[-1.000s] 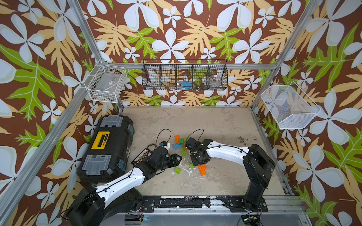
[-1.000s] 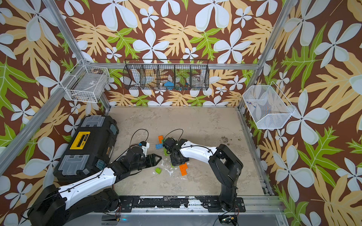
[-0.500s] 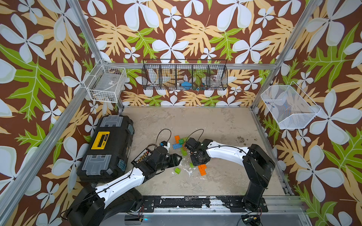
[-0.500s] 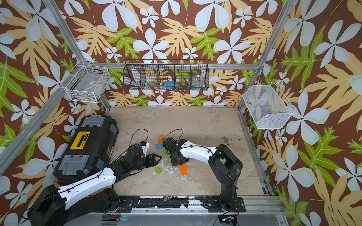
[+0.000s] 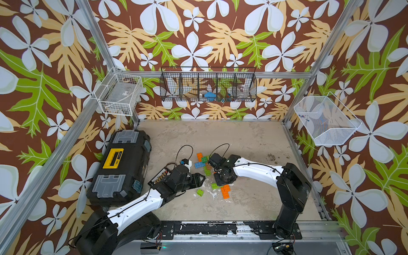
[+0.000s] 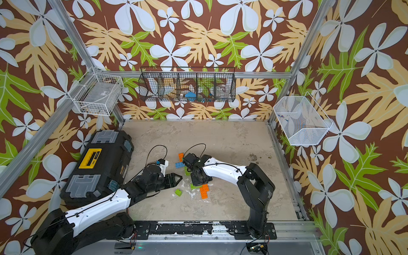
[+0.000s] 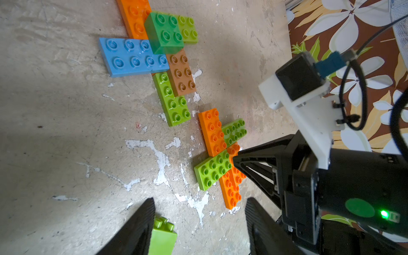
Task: Assemble a small pinwheel with lego
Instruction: Assemble the lego brick with the lego brick, then pick up the lego brick from the center of the board.
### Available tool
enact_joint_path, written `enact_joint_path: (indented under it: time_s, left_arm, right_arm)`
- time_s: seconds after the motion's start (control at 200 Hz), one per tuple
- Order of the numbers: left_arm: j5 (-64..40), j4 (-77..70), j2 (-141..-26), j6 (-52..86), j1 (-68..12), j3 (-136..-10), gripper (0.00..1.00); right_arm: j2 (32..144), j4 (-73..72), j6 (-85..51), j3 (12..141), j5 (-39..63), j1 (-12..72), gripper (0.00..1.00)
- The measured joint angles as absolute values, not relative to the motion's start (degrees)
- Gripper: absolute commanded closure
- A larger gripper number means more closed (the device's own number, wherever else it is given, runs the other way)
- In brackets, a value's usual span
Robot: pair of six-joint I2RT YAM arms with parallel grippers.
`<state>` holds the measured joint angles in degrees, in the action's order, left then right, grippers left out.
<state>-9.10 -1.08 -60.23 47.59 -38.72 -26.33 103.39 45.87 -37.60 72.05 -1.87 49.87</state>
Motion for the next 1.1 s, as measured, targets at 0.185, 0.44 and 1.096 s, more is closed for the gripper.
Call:
enact_joint_path:
  time_s: [0.185, 0.44, 1.096]
  left_arm:
    - [-7.9, 3.6, -60.2, 46.5, -38.7, -28.9, 0.31]
    - [1.1, 21.4, -57.5, 47.7, -47.6, -32.1, 0.17]
    - [4.1, 28.9, -78.9, 33.0, -52.6, -43.3, 0.27]
  right_arm:
    - [99.7, 45.1, -37.6, 71.6, -1.6, 49.9, 0.83]
    - [90.2, 40.5, -37.4, 69.6, -2.7, 48.6, 0.77]
    - [66.7, 31.2, -23.6, 61.0, 2.9, 40.1, 0.73]
